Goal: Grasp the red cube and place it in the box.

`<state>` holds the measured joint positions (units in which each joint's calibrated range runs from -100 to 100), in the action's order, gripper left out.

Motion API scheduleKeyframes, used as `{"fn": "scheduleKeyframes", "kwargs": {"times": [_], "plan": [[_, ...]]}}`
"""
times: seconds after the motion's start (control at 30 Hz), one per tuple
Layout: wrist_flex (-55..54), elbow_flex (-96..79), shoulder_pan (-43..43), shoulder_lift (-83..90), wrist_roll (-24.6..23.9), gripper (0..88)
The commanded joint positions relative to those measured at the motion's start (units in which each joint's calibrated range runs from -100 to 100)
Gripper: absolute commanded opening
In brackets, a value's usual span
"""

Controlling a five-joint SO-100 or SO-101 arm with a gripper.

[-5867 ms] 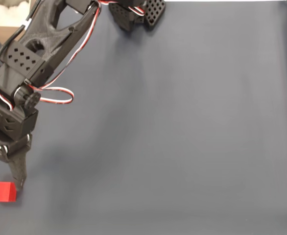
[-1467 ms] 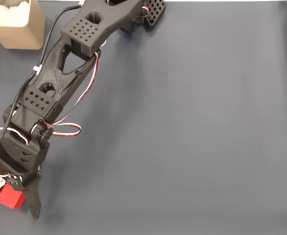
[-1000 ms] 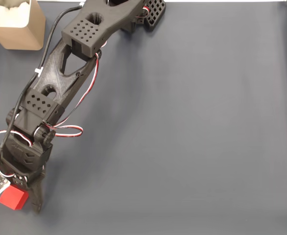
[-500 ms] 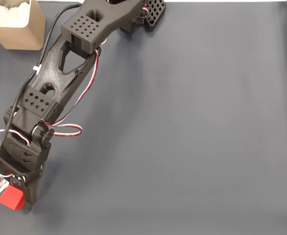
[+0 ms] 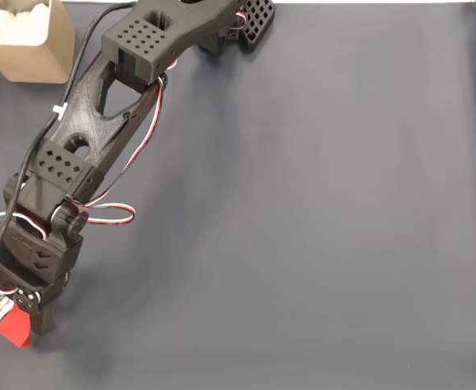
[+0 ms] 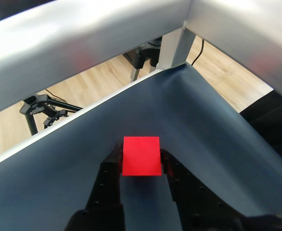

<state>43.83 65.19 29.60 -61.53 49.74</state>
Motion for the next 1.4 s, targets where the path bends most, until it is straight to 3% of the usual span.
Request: {"fn": "scheduleKeyframes", "kwargs": {"times": [0.0,0.8,1.37], "plan": [[-0.9,0.0,-0.6,6.5,1.0,10.3],[4.0,-2.7,-0.3,10.1,3.1,2.9],[10.0,-24.2,2.6,33.3,1.0,2.1]]}}
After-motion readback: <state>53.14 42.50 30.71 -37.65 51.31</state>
